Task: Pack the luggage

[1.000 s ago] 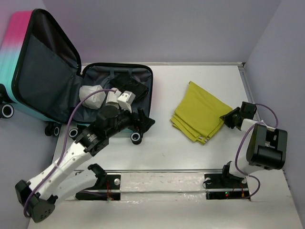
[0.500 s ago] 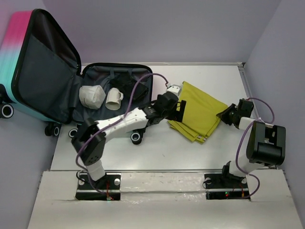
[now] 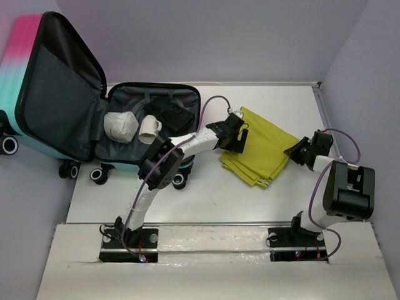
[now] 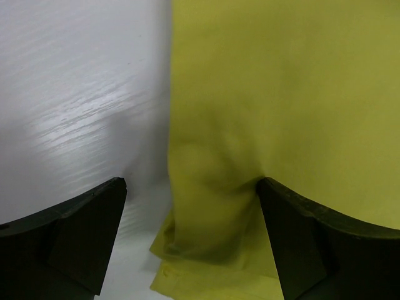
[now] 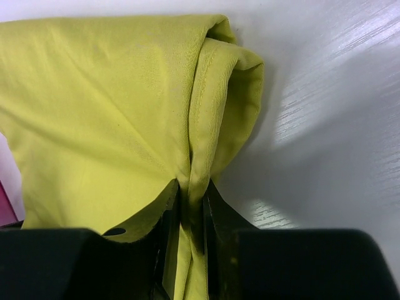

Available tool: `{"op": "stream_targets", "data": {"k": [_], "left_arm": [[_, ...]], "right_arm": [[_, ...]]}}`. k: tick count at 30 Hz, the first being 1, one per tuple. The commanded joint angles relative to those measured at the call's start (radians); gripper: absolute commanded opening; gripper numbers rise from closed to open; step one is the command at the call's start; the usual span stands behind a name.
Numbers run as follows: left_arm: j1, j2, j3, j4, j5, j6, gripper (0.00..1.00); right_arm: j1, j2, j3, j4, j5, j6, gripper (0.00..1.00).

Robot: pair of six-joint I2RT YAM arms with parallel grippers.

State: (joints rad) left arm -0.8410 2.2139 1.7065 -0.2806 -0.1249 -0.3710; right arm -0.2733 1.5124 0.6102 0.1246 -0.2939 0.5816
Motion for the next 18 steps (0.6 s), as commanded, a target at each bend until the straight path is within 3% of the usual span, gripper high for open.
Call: {"op": "stream_targets", "data": {"k": [1, 6, 10, 11, 12, 14, 18], "left_arm": [[-0.012, 0.044, 0.015, -0.016, 0.162, 0.004, 0.99], [-0.023, 0.066, -0.076, 0.112, 0.358, -0.045, 0.79], [-0.027, 0.096, -0.111, 0.188, 0.451, -0.08, 0.51], [-0.027, 0.104, -0.113, 0.195, 0.458, -0.083, 0.44], [-0.027, 0.112, -0.119, 0.207, 0.464, -0.088, 0.27], [-0.027, 0.106, -0.149, 0.251, 0.472, -0.097, 0.06], [-0.027, -0.007, -0.203, 0.308, 0.423, -0.101, 0.06]], "right_arm": [[0.011, -0.02, -0.018, 0.024, -0.05, -0.022, 0.07], [0.011, -0.04, -0.023, 0.035, -0.062, -0.012, 0.07], [0.02, -0.063, -0.032, 0.038, -0.08, -0.009, 0.07], [0.02, -0.07, -0.032, 0.038, -0.08, -0.011, 0.07], [0.02, -0.078, -0.036, 0.037, -0.083, -0.014, 0.07], [0.02, -0.102, -0.043, 0.035, -0.085, -0.016, 0.07], [0.02, -0.135, -0.044, 0.03, -0.114, -0.011, 0.07]]}}
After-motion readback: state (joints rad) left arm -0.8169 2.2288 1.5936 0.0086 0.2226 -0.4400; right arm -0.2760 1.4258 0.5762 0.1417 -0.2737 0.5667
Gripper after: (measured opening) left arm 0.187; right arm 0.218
